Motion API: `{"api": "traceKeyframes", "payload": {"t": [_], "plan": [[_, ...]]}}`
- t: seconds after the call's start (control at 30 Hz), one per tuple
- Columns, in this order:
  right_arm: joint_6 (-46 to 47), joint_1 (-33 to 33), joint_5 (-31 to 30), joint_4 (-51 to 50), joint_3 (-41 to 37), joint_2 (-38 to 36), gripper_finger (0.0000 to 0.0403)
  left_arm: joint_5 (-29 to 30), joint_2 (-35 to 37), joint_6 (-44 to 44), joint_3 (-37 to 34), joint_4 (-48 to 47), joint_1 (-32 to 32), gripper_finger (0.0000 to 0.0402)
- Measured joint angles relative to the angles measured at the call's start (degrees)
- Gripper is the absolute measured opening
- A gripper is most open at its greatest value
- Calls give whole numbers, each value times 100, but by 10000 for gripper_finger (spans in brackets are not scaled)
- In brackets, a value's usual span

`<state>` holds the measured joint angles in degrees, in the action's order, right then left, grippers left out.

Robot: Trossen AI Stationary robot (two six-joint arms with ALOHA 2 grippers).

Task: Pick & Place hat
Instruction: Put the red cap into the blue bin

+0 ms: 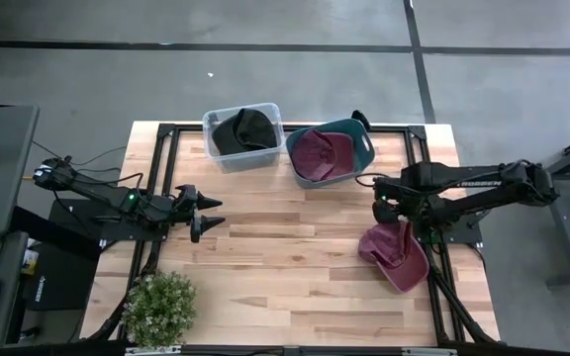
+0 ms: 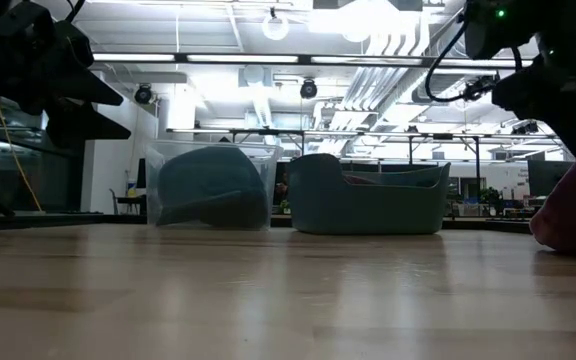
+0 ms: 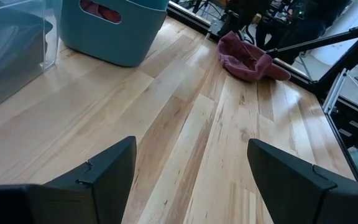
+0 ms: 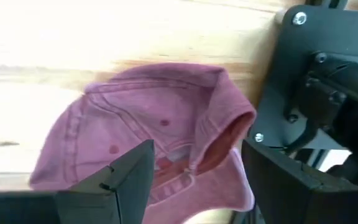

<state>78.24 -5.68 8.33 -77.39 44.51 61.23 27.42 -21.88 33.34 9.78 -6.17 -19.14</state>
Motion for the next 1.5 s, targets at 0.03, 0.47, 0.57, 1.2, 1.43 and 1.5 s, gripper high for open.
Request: {"api": "traceKeyframes", "payload": {"t": [0.03, 0.47, 0.57, 1.2, 1.43, 1.5], "plan": [[137, 45, -36, 14, 0, -2, 236, 0, 1, 1, 0, 0, 1, 292], [1418, 527, -141, 288, -219, 444, 236, 1, 1, -1, 0, -1, 1, 292], [1666, 593, -225, 340, -219, 718, 236, 1, 0, -1, 0, -1, 1, 292], [976, 596, -60, 824, -216, 1398, 236, 0, 0, 1, 0, 0, 1, 292], [1023, 439, -176, 571, -216, 1305, 236, 0, 1, 1, 0, -2, 1, 292], [1087, 412, -180, 461, -216, 1305, 236, 0, 1, 1, 0, 0, 1, 292]]}}
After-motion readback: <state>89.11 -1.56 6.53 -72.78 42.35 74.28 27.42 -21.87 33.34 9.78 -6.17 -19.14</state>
